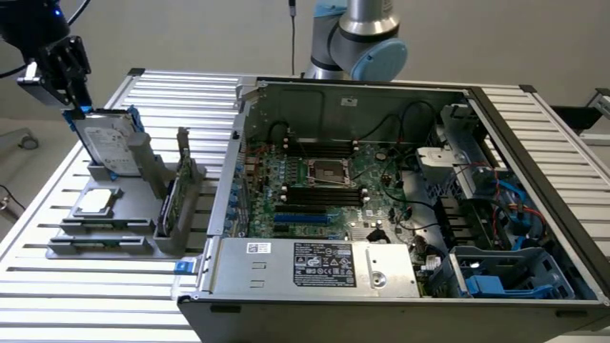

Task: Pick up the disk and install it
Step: 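Pick up the disk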

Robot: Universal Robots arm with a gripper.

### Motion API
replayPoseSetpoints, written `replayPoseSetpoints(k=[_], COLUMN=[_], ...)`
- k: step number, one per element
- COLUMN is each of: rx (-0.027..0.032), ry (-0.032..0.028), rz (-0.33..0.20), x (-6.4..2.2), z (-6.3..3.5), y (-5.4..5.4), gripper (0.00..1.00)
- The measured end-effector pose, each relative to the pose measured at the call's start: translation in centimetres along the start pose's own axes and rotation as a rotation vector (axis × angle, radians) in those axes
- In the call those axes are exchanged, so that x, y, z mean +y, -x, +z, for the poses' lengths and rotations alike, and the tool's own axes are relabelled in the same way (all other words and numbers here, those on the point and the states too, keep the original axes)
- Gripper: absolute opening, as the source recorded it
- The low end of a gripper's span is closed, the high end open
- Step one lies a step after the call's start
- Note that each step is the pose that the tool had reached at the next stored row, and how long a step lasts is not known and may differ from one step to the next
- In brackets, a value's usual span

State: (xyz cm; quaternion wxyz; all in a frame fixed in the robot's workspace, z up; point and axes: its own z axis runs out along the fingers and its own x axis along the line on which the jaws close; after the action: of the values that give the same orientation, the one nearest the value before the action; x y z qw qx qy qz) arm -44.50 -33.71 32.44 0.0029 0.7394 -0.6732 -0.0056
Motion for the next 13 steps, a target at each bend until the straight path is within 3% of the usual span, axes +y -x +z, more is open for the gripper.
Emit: replayPoseSetpoints(k=[6, 11, 13], rx=[0.0000, 0.0010, 0.0015], ry=[-0.0002, 0.0001, -0.0002], rz=[0.002, 0.002, 0.003], x=[-0.03, -0.01, -0.02], z=[0.61, -1.02, -1.14], y=[0.4, 0.5, 0.6], gripper=[0.42, 0.42, 0.42])
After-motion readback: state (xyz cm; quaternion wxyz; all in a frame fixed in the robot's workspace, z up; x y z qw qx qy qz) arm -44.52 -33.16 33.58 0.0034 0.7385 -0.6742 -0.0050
